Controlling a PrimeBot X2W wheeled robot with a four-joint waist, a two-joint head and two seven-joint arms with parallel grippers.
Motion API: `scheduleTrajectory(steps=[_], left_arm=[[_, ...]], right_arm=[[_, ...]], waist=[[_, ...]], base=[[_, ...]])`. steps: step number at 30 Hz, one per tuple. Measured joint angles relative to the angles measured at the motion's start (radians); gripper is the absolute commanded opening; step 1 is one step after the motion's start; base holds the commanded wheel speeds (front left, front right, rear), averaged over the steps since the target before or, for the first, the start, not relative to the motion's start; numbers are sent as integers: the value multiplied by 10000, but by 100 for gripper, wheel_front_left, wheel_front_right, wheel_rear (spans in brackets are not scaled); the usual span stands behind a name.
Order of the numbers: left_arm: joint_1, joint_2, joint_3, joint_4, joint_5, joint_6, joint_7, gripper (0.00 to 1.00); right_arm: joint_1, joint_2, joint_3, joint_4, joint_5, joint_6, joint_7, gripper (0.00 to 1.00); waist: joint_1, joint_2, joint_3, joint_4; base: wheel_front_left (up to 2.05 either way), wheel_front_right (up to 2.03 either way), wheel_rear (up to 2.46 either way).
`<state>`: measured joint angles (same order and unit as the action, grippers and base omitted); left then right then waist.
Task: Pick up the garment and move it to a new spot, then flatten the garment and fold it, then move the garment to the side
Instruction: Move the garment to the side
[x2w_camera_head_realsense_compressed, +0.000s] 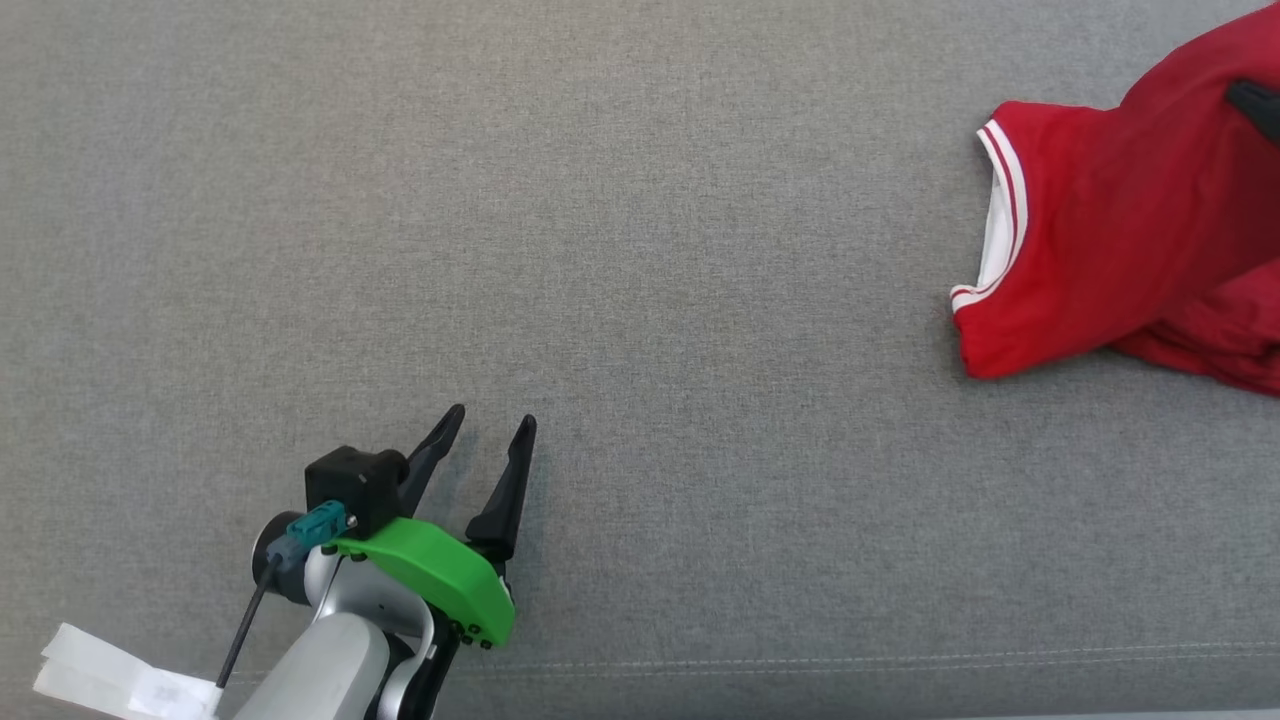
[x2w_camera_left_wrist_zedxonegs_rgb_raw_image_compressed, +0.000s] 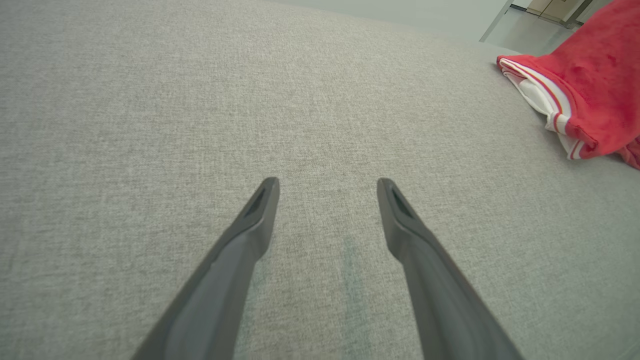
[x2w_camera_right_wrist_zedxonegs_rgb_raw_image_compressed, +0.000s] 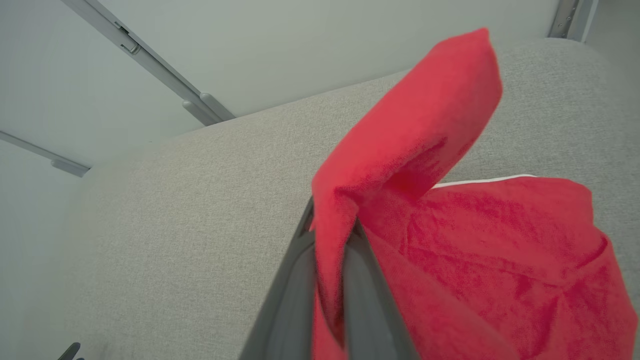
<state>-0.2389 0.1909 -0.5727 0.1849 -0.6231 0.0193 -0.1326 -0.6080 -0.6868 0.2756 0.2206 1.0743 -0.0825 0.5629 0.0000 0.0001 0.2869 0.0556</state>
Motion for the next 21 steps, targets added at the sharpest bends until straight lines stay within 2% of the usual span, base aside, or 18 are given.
scheduleTrajectory(steps=[10, 14, 15, 16, 17, 21], left_arm=[[-87, 186, 125, -150, 4, 121, 190, 100], [-148, 240, 123, -376, 35, 151, 322, 100], [-188, 265, 127, -412, 52, 169, 364, 100], [-225, 295, 132, -460, 81, 174, 364, 100], [-267, 334, 140, -518, 105, 176, 401, 100], [-336, 483, 253, -700, 115, 263, 497, 100]], right_arm=[[6, -849, -178, 238, -107, -255, 454, 0], [52, -920, -320, 378, -109, -267, 454, 2], [90, -920, -320, 410, -136, -305, 454, 33], [147, -924, -324, 428, -217, -332, 449, 96], [206, -926, -326, 456, -299, -334, 414, 100], [390, -917, -305, 527, -481, -336, 263, 100]], waist=[[0, 0, 108, -372], [0, 0, 313, -488], [0, 0, 378, -517], [0, 0, 444, -544], [0, 0, 514, -571], [0, 0, 808, -693]], base=[[0, 0, 0], [0, 0, 0], [0, 0, 0], [0, 0, 0], [0, 0, 0], [0, 0, 0]])
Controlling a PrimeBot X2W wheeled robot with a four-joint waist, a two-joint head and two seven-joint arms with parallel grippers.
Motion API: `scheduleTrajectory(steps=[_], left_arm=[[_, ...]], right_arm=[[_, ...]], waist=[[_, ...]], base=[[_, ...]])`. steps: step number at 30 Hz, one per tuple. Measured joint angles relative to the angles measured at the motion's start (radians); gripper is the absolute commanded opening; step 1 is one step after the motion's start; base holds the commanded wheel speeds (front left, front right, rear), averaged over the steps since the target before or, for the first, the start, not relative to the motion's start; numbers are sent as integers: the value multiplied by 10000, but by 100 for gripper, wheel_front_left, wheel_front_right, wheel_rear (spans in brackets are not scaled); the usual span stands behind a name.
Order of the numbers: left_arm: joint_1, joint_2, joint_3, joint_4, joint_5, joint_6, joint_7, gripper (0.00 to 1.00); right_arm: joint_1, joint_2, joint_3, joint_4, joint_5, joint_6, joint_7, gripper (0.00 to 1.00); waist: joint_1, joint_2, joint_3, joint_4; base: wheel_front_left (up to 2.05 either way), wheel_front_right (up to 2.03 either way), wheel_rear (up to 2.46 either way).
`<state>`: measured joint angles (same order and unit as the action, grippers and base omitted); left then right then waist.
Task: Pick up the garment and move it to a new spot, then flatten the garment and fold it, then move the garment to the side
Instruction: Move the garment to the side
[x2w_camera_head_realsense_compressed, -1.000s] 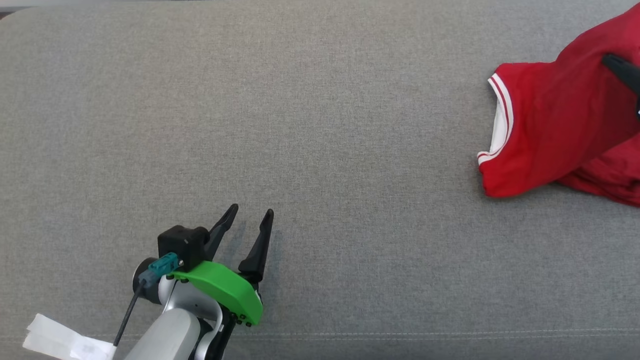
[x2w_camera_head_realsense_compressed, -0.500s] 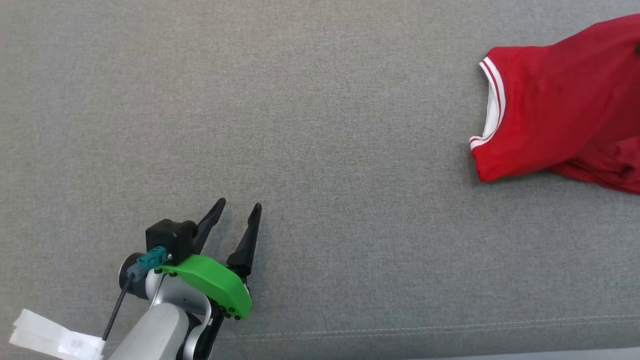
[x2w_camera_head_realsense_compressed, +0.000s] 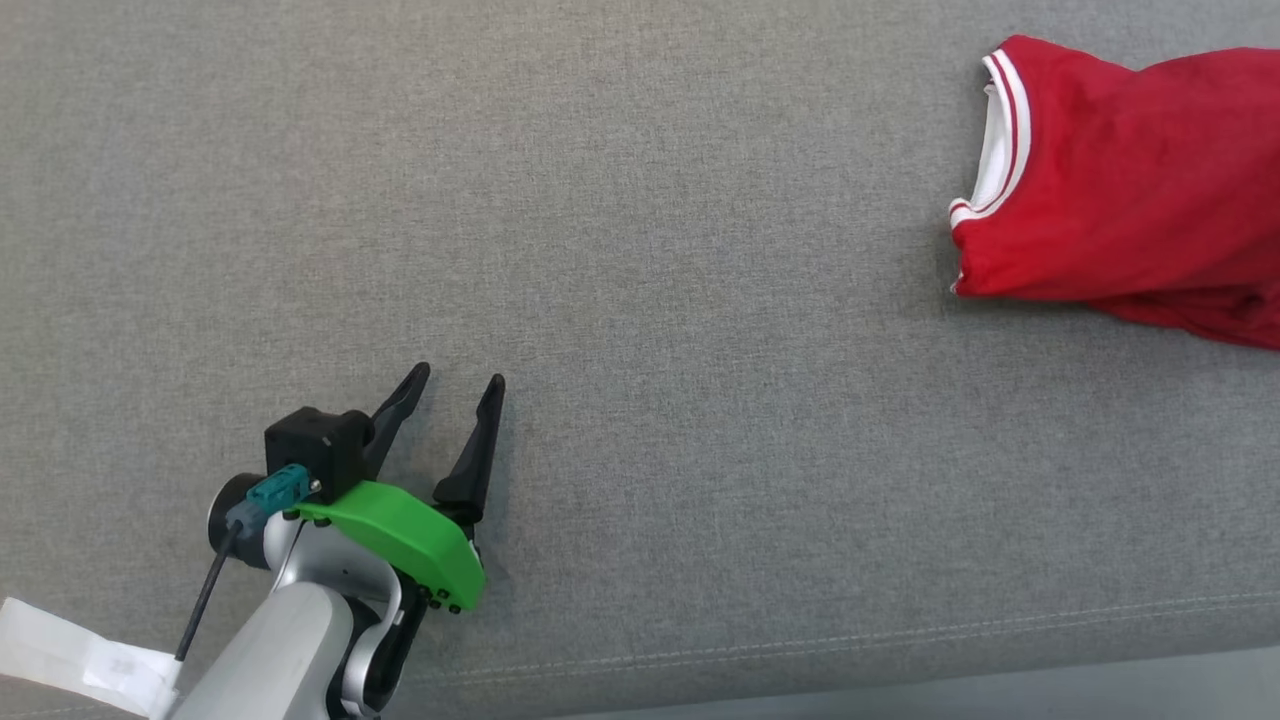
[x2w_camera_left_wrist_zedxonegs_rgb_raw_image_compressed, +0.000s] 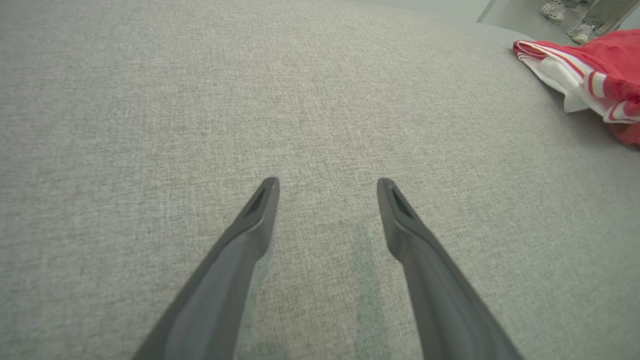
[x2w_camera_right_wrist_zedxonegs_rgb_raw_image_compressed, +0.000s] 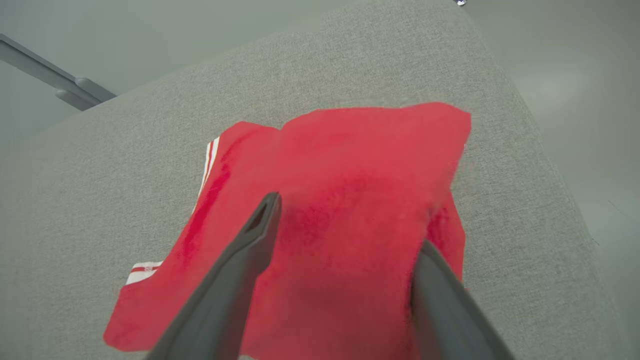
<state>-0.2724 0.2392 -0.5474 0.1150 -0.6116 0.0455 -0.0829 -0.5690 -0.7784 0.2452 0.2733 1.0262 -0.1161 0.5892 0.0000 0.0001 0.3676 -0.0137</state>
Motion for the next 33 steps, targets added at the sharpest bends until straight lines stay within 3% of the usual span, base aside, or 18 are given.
scheduleTrajectory(steps=[14, 25, 33], left_arm=[[-208, 267, 401, -479, 0, 180, 188, 100], [-256, 439, 546, -683, 4, 297, 307, 100], [-250, 291, 493, -708, -2, 299, 345, 100]], right_arm=[[820, -140, 512, 1020, -899, -6, -337, 100], [1009, 1064, 322, 1636, -938, -75, -1766, 100], [1219, 986, 403, 1664, -1034, 46, -2113, 100]], waist=[[0, 0, 588, -745], [0, 0, 691, -1160], [0, 0, 441, -1181]], base=[[0, 0, 0], [0, 0, 0], [0, 0, 0]])
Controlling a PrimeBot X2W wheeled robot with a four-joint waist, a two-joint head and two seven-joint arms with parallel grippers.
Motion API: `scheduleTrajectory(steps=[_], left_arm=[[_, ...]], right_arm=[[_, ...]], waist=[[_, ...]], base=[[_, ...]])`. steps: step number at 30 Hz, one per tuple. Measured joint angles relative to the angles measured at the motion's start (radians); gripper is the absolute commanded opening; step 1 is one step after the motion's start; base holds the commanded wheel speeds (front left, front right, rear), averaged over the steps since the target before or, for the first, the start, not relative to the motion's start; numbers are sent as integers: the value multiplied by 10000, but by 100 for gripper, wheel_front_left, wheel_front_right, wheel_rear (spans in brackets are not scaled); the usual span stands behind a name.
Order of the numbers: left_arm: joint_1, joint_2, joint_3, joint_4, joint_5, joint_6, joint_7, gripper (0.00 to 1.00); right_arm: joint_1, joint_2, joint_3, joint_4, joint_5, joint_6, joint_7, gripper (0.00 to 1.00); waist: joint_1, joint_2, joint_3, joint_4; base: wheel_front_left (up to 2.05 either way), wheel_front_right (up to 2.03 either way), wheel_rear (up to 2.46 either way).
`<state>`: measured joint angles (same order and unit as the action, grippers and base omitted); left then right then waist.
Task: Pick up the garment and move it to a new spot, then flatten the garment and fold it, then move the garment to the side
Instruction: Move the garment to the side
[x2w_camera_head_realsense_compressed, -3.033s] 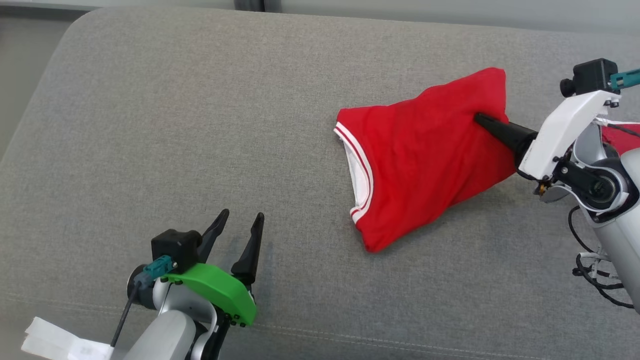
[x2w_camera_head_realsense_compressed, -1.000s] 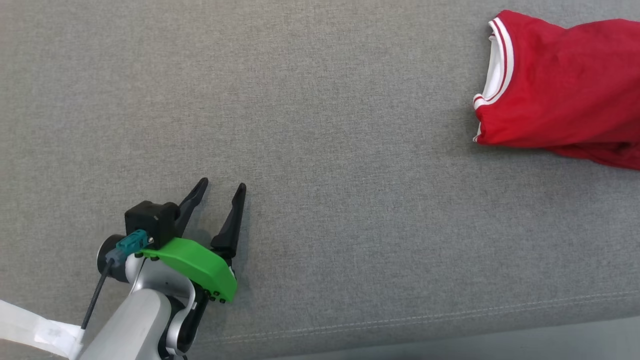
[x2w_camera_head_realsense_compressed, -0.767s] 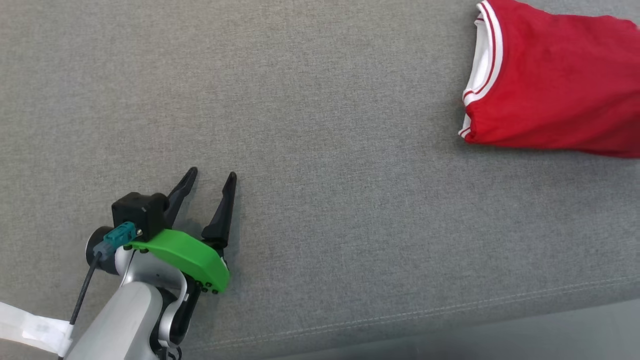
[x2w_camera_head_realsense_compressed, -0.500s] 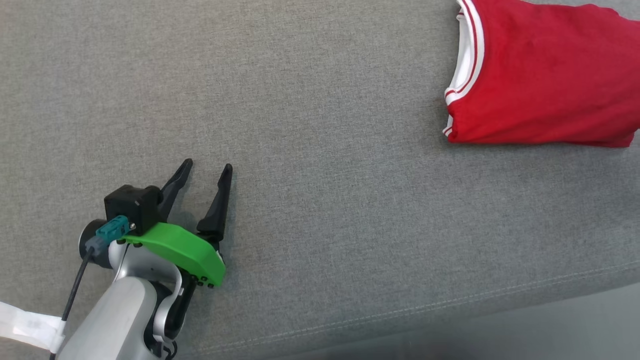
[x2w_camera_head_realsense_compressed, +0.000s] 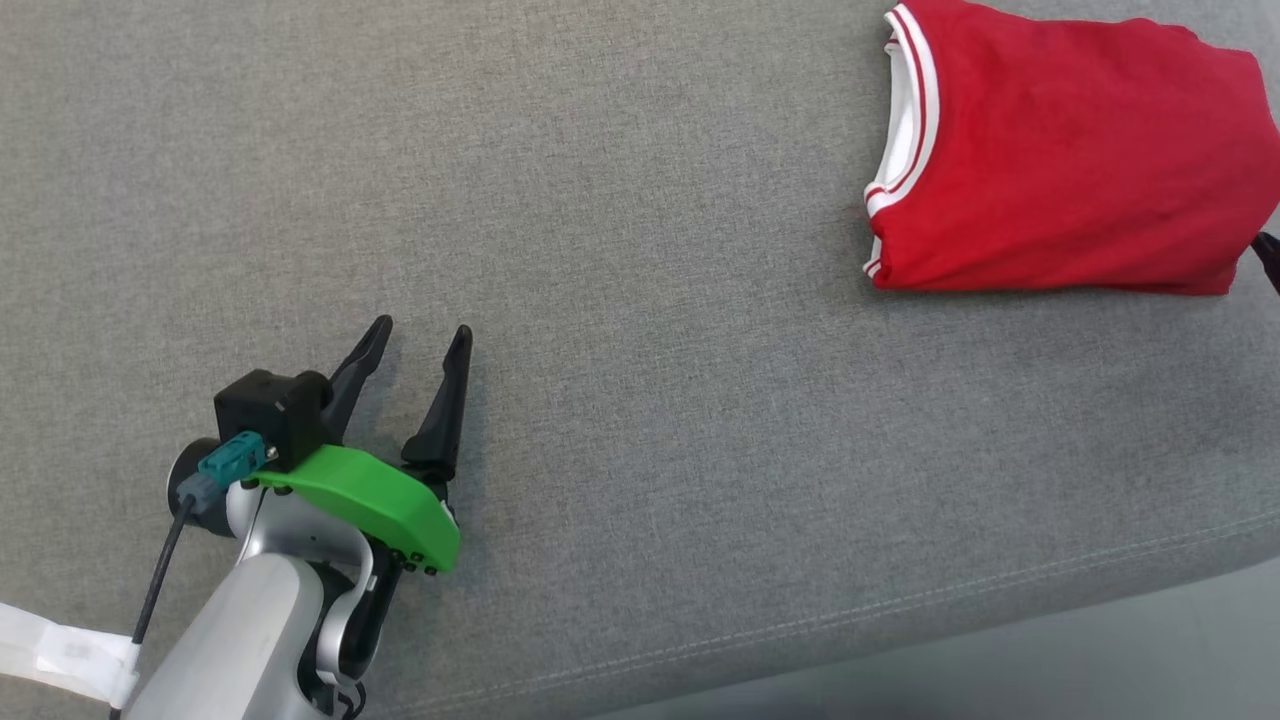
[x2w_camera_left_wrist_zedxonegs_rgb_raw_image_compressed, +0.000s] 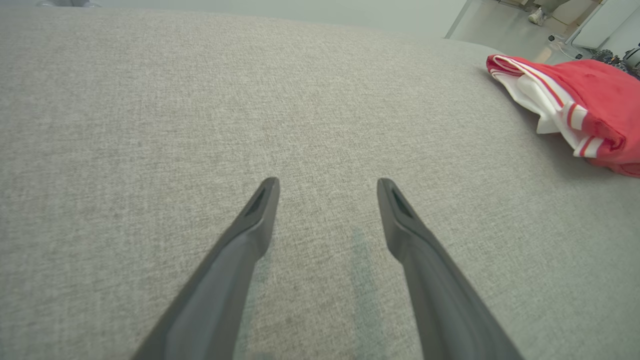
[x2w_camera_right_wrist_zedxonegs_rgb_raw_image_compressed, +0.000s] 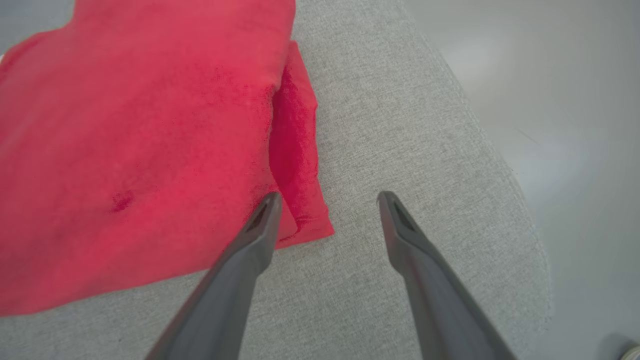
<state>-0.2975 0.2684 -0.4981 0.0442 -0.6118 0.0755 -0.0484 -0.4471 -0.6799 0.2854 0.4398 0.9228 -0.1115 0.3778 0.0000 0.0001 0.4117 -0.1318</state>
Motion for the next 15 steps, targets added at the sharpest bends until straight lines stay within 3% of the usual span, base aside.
scheduleTrajectory(steps=[9, 15], left_arm=[[148, -376, 52, 307, -138, -2, -608, 100], [522, -391, 201, 700, -155, 13, -1035, 100]], right_arm=[[-2, -504, -508, -1064, -372, 410, -1588, 100], [148, -686, -719, -1893, -849, 408, -2656, 100]], waist=[[0, 0, -640, 102], [0, 0, -1228, 330]], base=[[0, 0, 0], [0, 0, 0]])
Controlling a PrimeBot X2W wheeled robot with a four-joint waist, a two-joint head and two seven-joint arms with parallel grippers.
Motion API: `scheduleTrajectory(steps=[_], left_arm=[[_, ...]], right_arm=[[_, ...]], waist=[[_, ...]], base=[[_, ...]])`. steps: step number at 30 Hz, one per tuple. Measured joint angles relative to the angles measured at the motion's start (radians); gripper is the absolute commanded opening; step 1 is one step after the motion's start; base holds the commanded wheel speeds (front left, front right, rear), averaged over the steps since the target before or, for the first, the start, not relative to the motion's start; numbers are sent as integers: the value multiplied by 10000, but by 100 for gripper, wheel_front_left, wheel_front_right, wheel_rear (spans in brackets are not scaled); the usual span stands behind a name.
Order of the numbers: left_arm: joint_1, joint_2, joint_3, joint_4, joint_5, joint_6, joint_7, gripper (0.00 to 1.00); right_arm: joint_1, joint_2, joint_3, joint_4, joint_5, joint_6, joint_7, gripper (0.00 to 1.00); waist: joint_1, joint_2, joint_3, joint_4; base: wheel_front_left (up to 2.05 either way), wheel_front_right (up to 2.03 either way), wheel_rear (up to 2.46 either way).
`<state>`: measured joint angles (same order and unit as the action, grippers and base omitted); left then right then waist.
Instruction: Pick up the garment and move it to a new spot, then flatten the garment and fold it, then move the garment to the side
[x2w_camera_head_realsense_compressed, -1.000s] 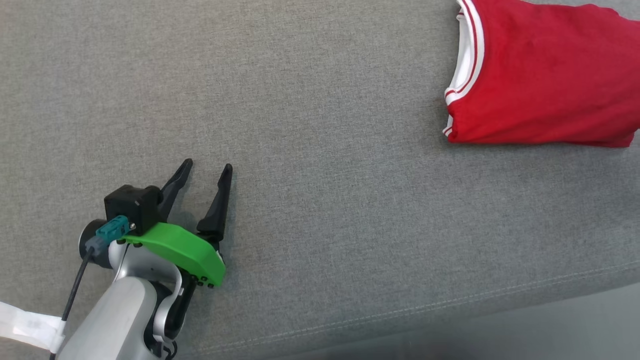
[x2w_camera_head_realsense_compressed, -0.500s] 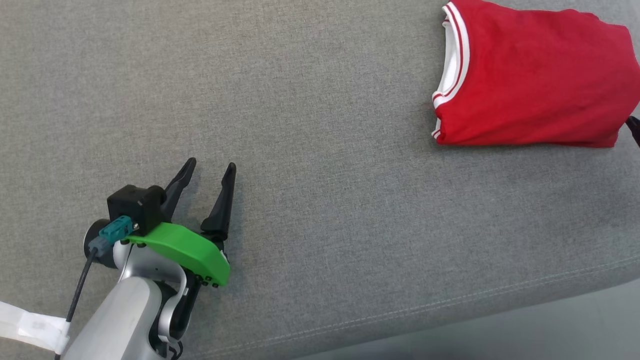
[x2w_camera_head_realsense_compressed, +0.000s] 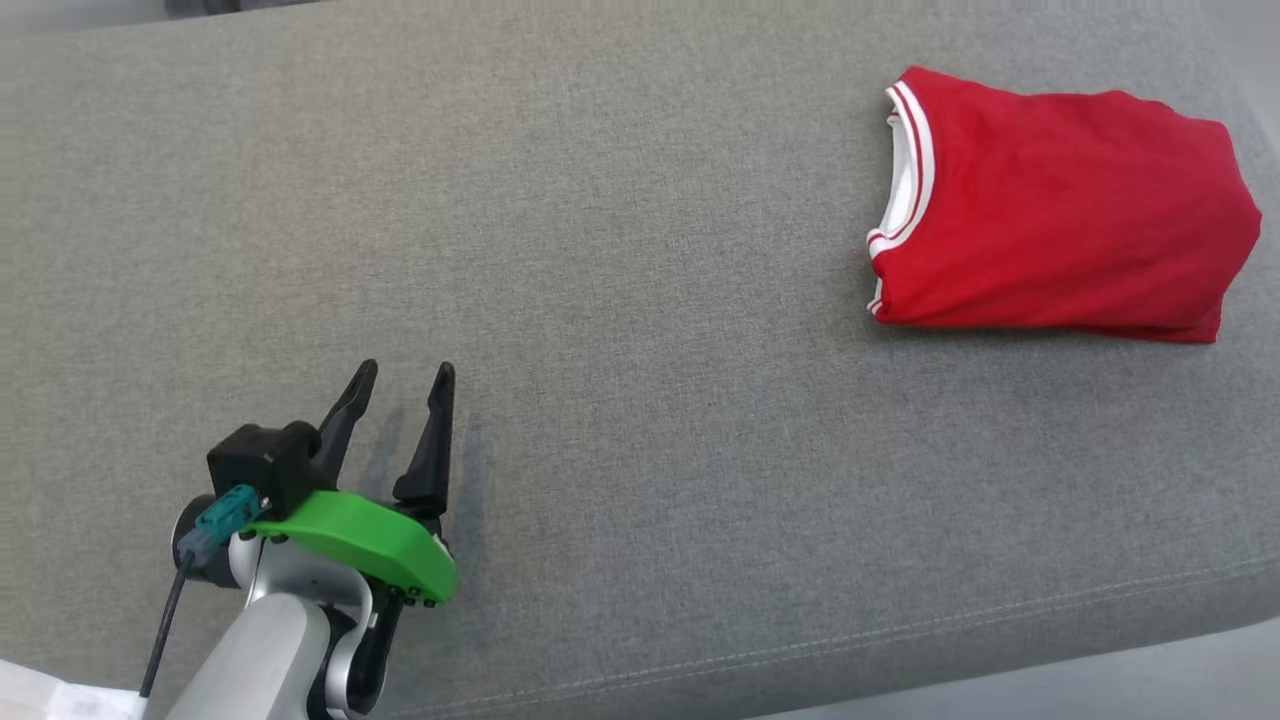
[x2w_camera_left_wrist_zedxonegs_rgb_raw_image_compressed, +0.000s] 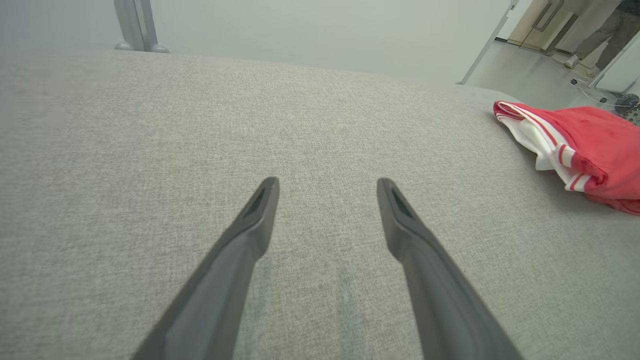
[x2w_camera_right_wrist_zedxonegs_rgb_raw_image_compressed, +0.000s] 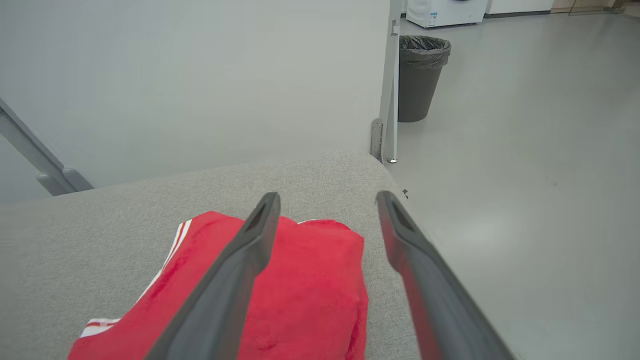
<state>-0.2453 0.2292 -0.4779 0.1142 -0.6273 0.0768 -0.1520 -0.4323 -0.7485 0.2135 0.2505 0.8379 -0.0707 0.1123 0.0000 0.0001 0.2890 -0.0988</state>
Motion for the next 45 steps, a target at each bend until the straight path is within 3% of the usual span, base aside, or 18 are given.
scheduleTrajectory(steps=[13, 25, 29, 45], left_arm=[[815, 161, 439, 742, 403, 199, -704, 100], [1644, 261, 1103, 1007, 734, 299, -913, 100], [1931, 255, 1342, 1009, 736, 303, -963, 100], [2339, 198, 1891, 727, 855, 305, -968, 100]], right_arm=[[2287, 1218, 337, -1087, -736, -295, -2027, 100], [3899, 2614, 1020, -1152, -1730, -472, -3417, 100], [4322, 2984, 963, -1045, -1802, -533, -3419, 100], [4846, 3315, 46, -694, -2598, -545, -3513, 100]], waist=[[0, 0, -1236, 1156], [0, 0, -2199, 1897], [0, 0, -2406, 1945], [0, 0, -2561, 1187]], base=[[0, 0, 0], [0, 0, 0], [0, 0, 0], [0, 0, 0]])
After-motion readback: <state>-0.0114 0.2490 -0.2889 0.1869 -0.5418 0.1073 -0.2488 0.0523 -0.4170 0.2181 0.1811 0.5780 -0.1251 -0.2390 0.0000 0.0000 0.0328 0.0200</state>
